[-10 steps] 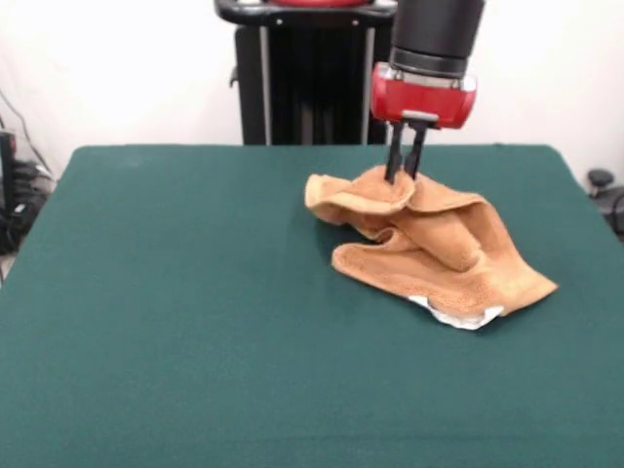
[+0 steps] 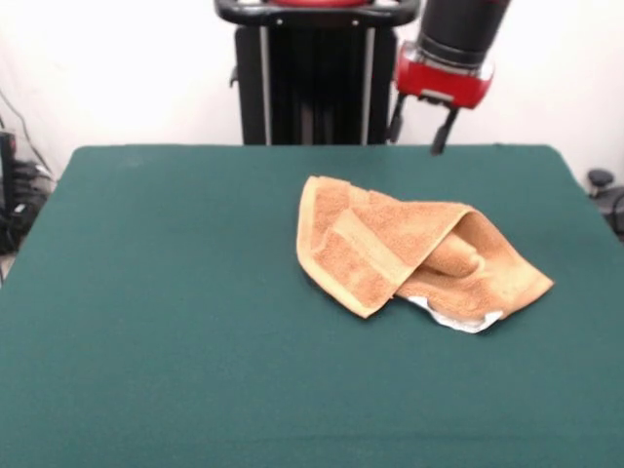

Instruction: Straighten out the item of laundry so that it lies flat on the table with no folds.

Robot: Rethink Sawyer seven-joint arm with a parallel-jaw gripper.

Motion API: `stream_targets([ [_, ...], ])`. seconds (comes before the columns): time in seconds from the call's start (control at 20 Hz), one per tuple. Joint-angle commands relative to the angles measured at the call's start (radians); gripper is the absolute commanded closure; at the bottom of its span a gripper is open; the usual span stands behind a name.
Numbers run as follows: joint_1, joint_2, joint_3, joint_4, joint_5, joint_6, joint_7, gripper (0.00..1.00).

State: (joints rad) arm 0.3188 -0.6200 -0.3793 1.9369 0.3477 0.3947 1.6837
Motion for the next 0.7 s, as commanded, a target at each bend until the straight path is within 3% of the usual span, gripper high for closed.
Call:
stream_targets([
  [0.05,0.005,0.040,0.035,0.073,0.093,0.144,0.371,0.00],
  [0.45,-0.002,0.038,0.026,0.045,0.022,0.111,0.330,0.00],
  [0.7,-0.041,0.035,0.060,0.054,0.013,0.023,0.292,0.00],
])
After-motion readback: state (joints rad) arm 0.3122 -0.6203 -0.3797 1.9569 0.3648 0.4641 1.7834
